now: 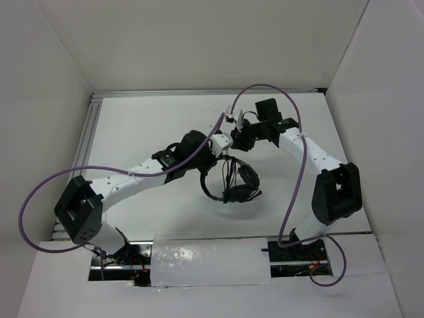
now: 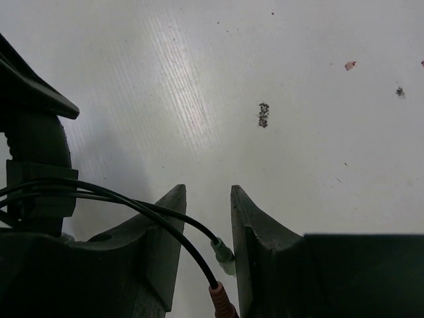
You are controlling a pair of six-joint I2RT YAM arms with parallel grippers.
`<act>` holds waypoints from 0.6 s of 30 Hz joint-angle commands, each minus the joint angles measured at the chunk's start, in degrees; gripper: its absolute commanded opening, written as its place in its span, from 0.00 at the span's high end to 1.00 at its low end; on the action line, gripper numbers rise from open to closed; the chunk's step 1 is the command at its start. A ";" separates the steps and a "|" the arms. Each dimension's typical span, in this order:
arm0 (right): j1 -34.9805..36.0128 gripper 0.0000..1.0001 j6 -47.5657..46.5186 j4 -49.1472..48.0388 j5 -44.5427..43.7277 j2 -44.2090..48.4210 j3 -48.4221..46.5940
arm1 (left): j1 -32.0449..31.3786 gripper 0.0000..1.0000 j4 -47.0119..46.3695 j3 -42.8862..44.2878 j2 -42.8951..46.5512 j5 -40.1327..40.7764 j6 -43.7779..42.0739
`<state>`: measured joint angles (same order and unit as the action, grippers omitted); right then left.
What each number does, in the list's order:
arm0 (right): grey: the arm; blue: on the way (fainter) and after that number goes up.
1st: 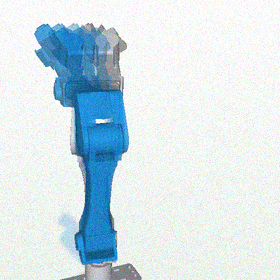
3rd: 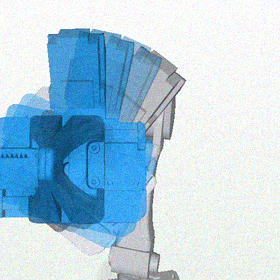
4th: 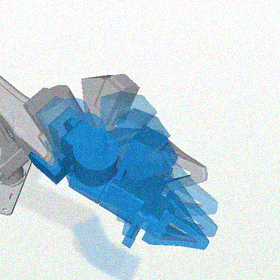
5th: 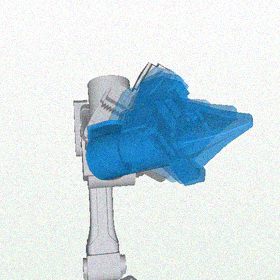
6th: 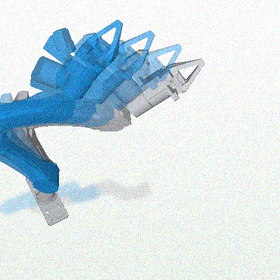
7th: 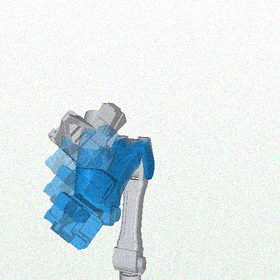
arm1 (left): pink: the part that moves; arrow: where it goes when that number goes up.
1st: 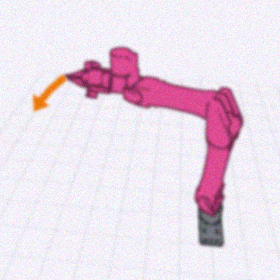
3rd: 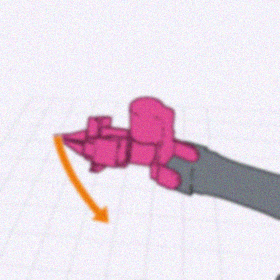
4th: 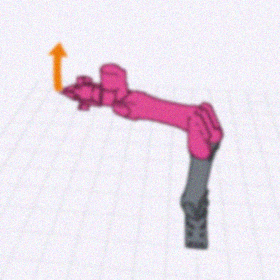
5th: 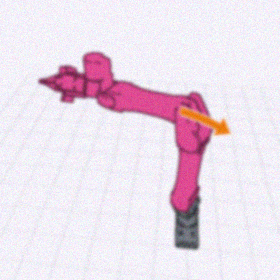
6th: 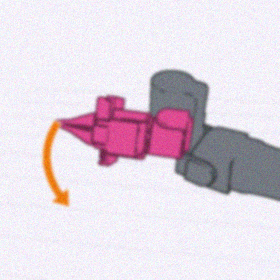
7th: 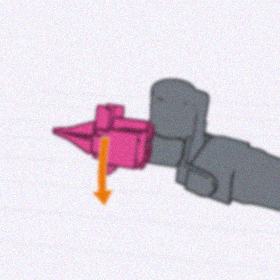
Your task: Wrap the headphones
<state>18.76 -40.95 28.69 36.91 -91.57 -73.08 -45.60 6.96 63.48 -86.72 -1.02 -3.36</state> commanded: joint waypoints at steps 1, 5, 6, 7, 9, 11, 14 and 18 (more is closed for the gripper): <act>-0.66 0.59 1.39 0.14 1.68 -0.27 -3.12 | 1.13 1.00 -1.07 3.13 1.38 -4.34 1.24; -1.10 0.56 3.50 0.06 2.12 -1.94 -2.51 | 3.15 1.00 -0.20 3.75 1.29 -5.49 2.82; -1.45 0.56 3.94 -0.03 1.77 -2.38 -2.33 | 3.76 1.00 -0.19 3.93 1.20 -5.23 2.83; -1.62 0.54 4.73 0.05 1.33 -2.73 -2.24 | 4.12 1.00 -0.02 4.10 1.11 -5.05 2.91; -2.06 0.52 5.87 -0.99 1.59 -3.79 -2.24 | 4.91 1.00 -0.19 3.93 1.02 -5.75 5.02; -2.59 0.50 9.73 -4.41 0.46 -4.58 -2.15 | 5.17 1.00 -0.28 3.58 1.20 -7.06 4.59; -3.73 0.38 13.52 -6.10 0.18 -6.60 -3.29 | 5.79 1.00 -0.02 3.93 0.68 -5.58 4.85; -4.96 0.00 17.91 -7.15 -1.48 -8.80 -4.27 | 7.98 1.00 0.16 3.84 1.20 -8.38 5.64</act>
<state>14.81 -28.21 25.71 36.73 -99.44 -74.11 -39.27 10.13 64.40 -86.74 -5.45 -0.19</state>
